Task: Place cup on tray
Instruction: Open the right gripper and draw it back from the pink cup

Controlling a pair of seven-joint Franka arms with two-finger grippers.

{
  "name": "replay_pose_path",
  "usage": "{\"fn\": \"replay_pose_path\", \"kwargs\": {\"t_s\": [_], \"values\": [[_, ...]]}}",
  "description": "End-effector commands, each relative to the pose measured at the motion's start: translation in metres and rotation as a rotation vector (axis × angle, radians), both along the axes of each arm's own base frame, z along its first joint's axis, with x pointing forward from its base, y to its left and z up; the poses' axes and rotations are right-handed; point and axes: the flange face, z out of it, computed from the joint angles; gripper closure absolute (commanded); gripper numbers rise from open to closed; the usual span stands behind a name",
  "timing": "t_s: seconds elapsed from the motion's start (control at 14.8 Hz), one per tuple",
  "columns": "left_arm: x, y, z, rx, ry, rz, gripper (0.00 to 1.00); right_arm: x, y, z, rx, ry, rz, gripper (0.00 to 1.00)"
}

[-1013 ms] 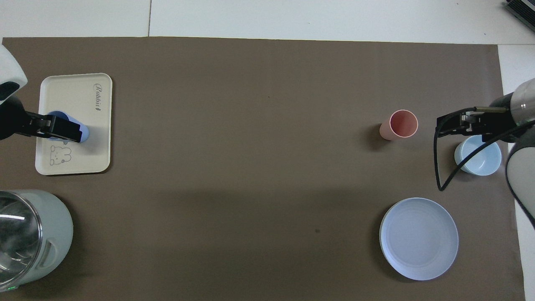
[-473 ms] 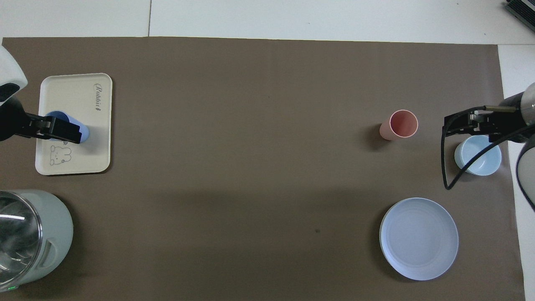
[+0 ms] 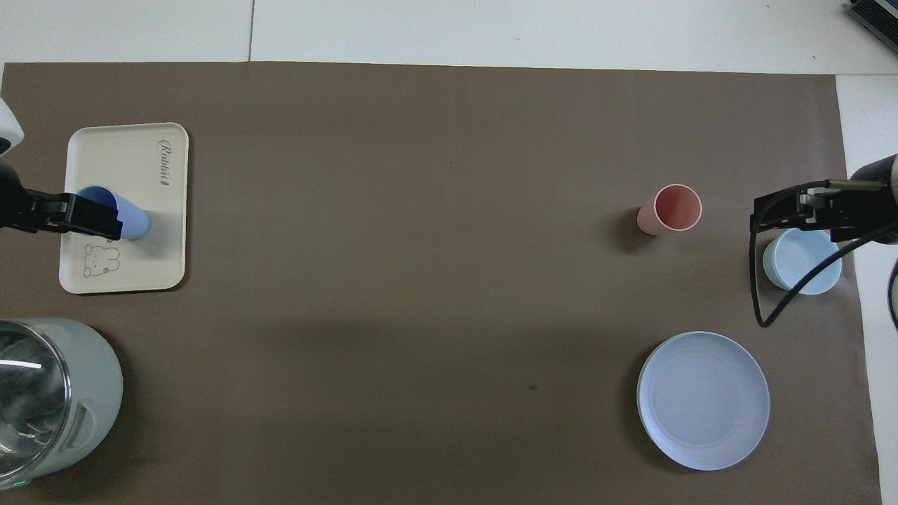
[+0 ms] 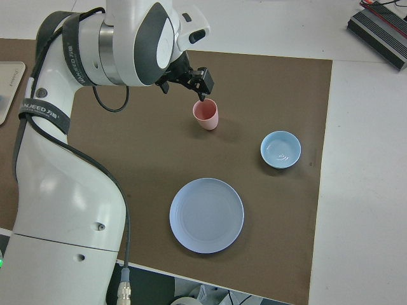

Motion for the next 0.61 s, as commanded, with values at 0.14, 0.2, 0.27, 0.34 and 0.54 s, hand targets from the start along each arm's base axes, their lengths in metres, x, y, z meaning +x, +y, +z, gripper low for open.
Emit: {"fn": "replay_pose_path", "kwargs": {"t_s": [0.14,0.2,0.27,0.34,0.54], "values": [[-0.009,0.0018,0.0008,-0.009,0.008,-0.002,0.0,-0.0027,-0.0035,0.0035,-0.006,0.023,0.015,0.0],[-0.0094,0.0018,0.0016,-0.009,0.007,-0.002,0.0,-0.0034,-0.0027,0.0042,-0.006,0.023,0.017,0.0],[-0.0092,0.0018,0.0007,-0.009,0.01,-0.002,0.0,-0.0034,-0.0028,0.0035,-0.008,0.024,0.017,0.0],[-0.0096,0.0018,0.0015,-0.009,0.008,-0.002,0.0,-0.0034,-0.0028,0.0035,-0.008,0.024,0.021,0.0],[-0.0094,0.0018,0.0016,-0.009,0.007,-0.002,0.0,-0.0041,-0.0028,0.0028,-0.008,0.027,0.023,0.0]]}}
